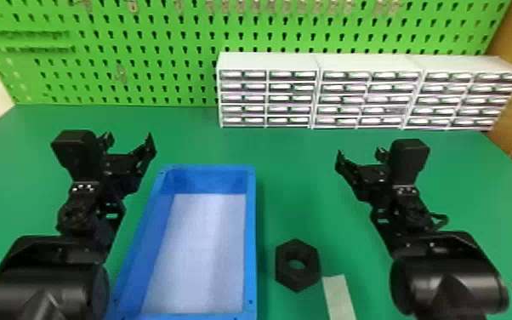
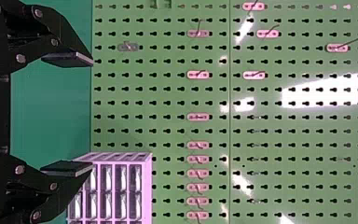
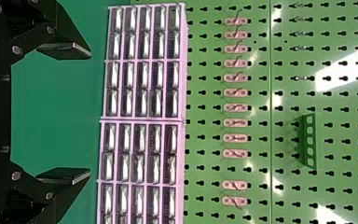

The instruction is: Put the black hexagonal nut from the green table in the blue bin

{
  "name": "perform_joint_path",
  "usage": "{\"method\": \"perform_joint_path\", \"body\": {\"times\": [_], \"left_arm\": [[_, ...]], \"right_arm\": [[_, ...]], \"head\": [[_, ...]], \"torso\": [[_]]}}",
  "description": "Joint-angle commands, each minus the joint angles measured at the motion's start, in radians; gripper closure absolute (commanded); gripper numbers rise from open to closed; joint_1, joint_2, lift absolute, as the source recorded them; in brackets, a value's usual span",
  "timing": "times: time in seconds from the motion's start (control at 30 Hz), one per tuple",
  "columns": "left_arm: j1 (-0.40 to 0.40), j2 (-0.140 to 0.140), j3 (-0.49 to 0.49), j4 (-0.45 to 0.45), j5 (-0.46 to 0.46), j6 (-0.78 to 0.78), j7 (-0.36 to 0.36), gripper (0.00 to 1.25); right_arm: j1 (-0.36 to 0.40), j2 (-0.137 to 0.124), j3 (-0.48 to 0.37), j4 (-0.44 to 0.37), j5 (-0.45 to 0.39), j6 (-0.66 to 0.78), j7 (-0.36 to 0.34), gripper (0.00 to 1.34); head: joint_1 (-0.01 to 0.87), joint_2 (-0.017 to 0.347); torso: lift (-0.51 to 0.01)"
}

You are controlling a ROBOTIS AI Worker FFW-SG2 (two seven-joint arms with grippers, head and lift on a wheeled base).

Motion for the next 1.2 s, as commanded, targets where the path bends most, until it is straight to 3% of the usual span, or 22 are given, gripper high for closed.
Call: {"method": "perform_joint_path", "body": {"times": [0.0,0.7,0.93,1.17], "left_arm": [[0.001,0.0,0.0,0.0,0.0,0.0,0.0,0.46],[0.003,0.0,-0.003,0.0,0.003,0.002,0.001,0.46],[0.003,0.0,-0.005,0.002,0.005,0.002,0.001,0.46],[0.004,0.0,-0.003,0.002,0.005,0.002,0.001,0.46]], "right_arm": [[-0.003,0.0,0.0,0.0,0.0,-0.002,0.0,0.38],[-0.009,-0.012,0.0,-0.035,0.011,0.018,0.0,0.38],[-0.008,-0.017,-0.005,-0.132,0.037,0.156,0.0,0.38],[-0.032,-0.032,0.031,-0.255,0.044,0.41,0.0,0.38]], "head": [[0.686,0.052],[0.686,0.052],[0.686,0.052],[0.686,0.052]], "torso": [[-0.097],[-0.097],[-0.097],[-0.097]]}}
